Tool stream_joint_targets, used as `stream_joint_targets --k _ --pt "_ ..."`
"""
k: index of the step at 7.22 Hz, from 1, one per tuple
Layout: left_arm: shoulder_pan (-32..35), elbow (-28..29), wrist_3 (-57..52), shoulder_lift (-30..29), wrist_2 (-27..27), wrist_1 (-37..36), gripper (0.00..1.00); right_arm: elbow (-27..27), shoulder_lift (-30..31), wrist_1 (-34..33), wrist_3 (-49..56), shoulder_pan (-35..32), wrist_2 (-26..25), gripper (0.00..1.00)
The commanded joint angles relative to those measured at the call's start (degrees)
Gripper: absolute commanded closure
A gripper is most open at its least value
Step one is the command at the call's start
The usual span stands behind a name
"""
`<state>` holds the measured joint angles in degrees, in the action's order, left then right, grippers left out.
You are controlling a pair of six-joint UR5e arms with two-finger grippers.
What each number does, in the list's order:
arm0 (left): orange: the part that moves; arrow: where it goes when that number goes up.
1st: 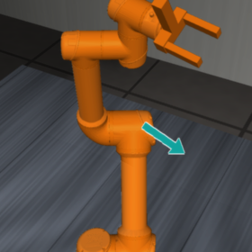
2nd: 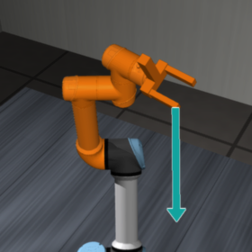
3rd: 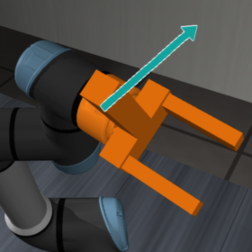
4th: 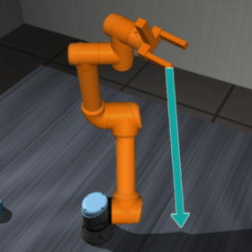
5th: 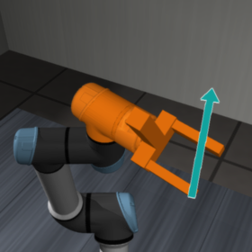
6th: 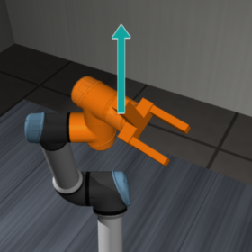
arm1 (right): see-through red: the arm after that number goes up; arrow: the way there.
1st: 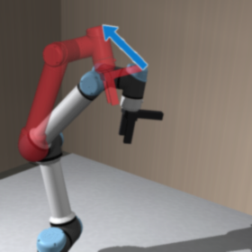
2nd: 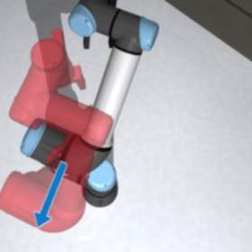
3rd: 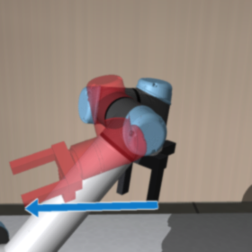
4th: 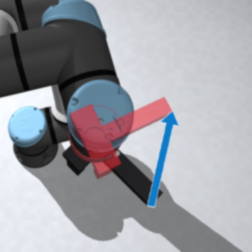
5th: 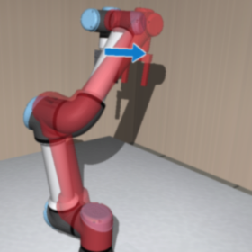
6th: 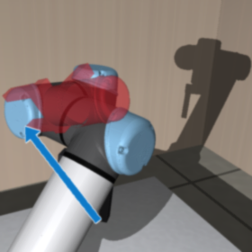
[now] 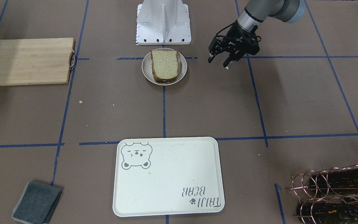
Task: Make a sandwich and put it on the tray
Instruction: 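Reach the left gripper to the rim of the white plate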
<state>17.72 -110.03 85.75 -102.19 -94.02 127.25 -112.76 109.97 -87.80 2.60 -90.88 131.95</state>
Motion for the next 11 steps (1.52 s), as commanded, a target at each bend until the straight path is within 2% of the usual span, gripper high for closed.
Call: stream_joint_targets --k 1,3,5,6,7,8,11 --pt "-2.7 4.2 1.4 -4.0 2.2 -0.7 0.41 0.0 0.1 0.0 0.0 -0.4 0.0 0.00" --pt "-6.9 4.4 3.1 -4.5 2.3 -0.8 0.45 0.6 0.1 0.1 0.1 -0.6 0.0 0.00" --pt "-7.5 4.6 3.8 -4.8 2.3 -0.8 0.55 0.6 0.0 0.2 0.1 -0.8 0.0 0.00" --pt "-7.5 4.6 3.9 -4.9 2.2 -0.8 0.68 0.6 0.0 0.2 0.1 -0.9 -0.1 0.00" --pt "-7.5 4.7 4.0 -5.2 2.2 -0.8 0.89 0.8 0.0 0.2 0.2 -0.9 -0.2 0.00" --pt "-7.4 4.6 3.9 -5.2 2.1 -0.7 1.00 1.1 0.0 0.2 0.2 -0.9 -0.3 0.00" --pt "-6.5 3.7 4.2 -5.8 1.8 -0.8 1.00 1.6 -0.3 0.2 0.2 -0.9 -0.5 0.00"
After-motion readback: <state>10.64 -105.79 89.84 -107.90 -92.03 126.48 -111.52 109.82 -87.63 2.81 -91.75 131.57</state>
